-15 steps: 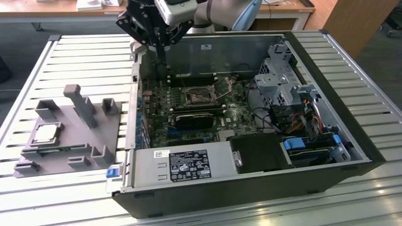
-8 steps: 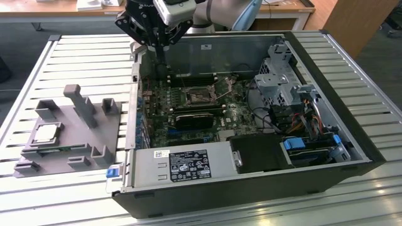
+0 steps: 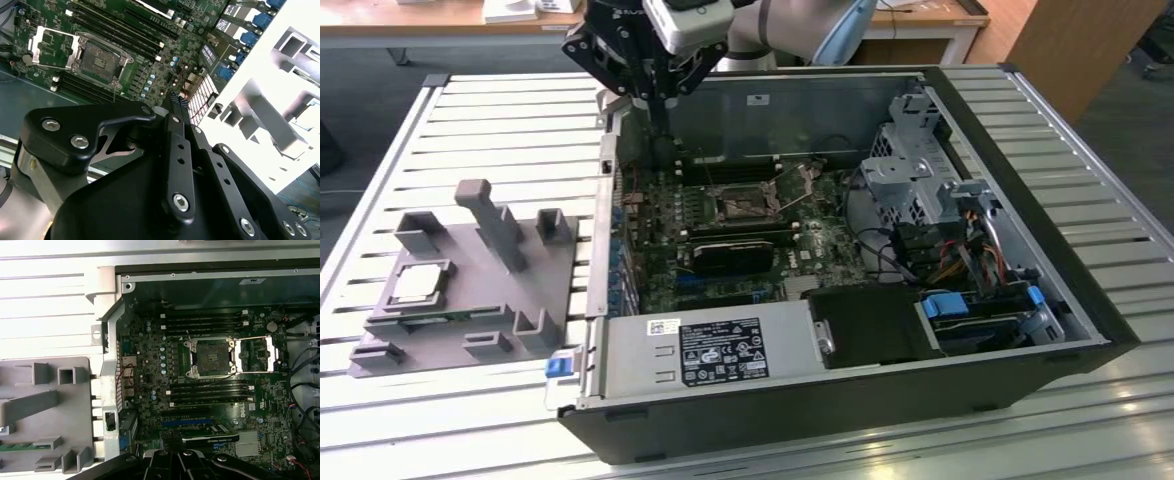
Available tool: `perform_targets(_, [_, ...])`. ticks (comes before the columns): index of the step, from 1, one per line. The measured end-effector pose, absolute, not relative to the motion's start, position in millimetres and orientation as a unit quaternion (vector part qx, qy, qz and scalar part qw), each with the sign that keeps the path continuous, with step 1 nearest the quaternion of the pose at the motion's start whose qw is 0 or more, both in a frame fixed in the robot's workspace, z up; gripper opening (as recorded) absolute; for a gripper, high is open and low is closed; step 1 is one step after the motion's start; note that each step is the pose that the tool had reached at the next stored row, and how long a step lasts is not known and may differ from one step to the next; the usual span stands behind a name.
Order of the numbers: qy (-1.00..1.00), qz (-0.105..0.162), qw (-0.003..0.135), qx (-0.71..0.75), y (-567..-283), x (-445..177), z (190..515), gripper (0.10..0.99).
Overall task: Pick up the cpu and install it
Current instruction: 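Reach for the cpu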
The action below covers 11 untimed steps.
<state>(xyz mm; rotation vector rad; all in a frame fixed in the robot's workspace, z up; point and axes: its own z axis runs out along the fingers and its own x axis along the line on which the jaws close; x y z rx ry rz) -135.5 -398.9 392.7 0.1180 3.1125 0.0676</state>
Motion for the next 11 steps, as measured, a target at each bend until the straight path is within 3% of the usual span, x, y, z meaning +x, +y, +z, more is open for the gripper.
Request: perform_targets(11, [0.999, 0.022, 0.013, 0.038, -398.9, -138.2, 392.6, 0.106])
